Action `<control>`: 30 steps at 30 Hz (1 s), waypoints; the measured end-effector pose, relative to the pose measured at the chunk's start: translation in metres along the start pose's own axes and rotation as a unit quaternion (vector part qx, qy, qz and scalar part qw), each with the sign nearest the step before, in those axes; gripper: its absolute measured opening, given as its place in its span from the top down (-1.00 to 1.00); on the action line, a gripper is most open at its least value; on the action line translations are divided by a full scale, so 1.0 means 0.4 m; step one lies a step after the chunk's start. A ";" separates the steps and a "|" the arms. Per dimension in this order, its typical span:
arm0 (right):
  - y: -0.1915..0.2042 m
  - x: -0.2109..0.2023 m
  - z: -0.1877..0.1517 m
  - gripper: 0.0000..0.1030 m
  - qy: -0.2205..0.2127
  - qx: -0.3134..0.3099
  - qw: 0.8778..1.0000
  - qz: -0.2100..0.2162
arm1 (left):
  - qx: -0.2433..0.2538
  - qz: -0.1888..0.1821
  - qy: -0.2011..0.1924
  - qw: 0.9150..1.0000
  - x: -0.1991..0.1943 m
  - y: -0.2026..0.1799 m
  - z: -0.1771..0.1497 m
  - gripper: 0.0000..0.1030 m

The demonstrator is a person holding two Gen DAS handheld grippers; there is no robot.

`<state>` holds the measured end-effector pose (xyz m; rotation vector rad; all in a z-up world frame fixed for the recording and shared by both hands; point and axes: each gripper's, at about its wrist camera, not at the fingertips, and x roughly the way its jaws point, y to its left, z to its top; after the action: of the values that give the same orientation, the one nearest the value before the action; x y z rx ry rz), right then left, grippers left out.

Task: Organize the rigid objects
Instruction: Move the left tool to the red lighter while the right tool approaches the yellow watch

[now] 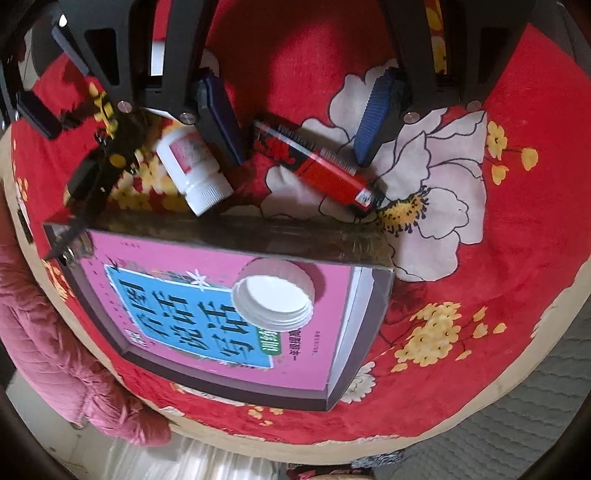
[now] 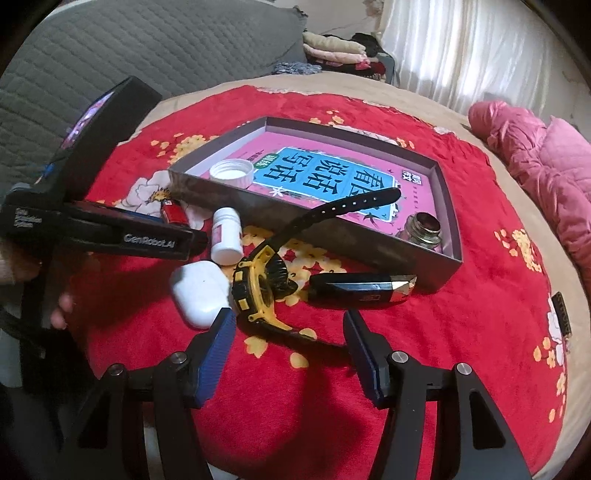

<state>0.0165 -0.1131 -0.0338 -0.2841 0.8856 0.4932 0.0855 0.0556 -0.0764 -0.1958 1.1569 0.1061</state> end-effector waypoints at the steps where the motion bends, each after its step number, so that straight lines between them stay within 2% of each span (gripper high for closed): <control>1: -0.002 0.002 0.000 -0.21 0.001 0.002 1.000 0.000 | -0.004 0.004 0.004 1.000 0.005 0.000 0.003 -0.18; 6: -0.004 0.005 -0.002 -0.21 0.003 0.005 1.000 0.006 | -0.013 0.014 0.004 1.000 0.021 0.000 0.015 -0.18; 10: 0.002 0.006 -0.002 -0.20 0.001 -0.005 1.000 0.016 | -0.016 0.005 -0.001 1.000 0.025 0.010 0.018 -0.16; 14: 0.016 0.024 -0.001 0.07 0.004 -0.028 0.999 0.019 | -0.030 -0.005 -0.005 1.000 0.018 0.034 0.014 0.08; 16: 0.019 0.037 -0.001 0.29 0.009 -0.035 0.999 0.027 | -0.039 -0.013 -0.005 0.999 0.013 0.053 0.012 0.22; 22: 0.042 0.059 0.003 0.32 0.011 -0.069 0.997 0.024 | -0.035 -0.028 -0.007 0.999 0.006 0.073 0.006 0.37; 30: 0.052 0.108 0.027 0.31 0.011 -0.074 0.997 0.004 | -0.039 -0.042 -0.013 0.998 -0.001 0.089 -0.003 0.38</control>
<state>0.0358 -0.0780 -0.0626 -0.4220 0.8736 0.5652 0.0778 0.0903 -0.0801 -0.3107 1.1184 0.0785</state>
